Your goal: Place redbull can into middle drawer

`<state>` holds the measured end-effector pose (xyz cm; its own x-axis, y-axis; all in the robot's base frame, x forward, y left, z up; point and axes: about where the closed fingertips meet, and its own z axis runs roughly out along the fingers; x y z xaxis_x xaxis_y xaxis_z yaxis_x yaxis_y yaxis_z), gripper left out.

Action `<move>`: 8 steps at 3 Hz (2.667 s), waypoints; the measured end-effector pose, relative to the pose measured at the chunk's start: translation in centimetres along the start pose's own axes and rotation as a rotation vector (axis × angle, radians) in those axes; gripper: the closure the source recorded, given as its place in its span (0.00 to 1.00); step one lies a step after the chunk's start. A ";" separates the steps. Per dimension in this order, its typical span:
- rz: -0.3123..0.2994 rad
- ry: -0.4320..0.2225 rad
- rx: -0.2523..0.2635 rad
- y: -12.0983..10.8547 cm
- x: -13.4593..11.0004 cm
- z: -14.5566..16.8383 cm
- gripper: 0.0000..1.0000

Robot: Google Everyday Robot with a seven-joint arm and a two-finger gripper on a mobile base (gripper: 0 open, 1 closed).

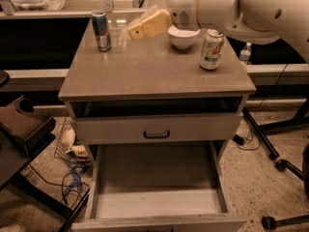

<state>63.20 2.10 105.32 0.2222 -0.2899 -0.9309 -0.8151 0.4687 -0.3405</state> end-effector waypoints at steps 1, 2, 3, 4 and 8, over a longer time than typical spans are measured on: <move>0.101 0.029 0.047 -1.9 3.3 5.4 0.00; 0.198 0.023 0.038 -2.2 5.2 12.8 0.00; 0.282 -0.030 0.050 -2.5 7.4 18.3 0.00; 0.336 -0.083 0.062 -1.7 8.7 23.1 0.00; 0.181 0.156 0.115 -8.4 15.7 28.5 0.00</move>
Offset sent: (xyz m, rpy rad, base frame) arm 0.1530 0.1551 -0.0888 0.1594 0.2616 -0.0606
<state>88.78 17.39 89.79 -0.0139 -0.3132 -0.9496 -0.7658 0.6139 -0.1913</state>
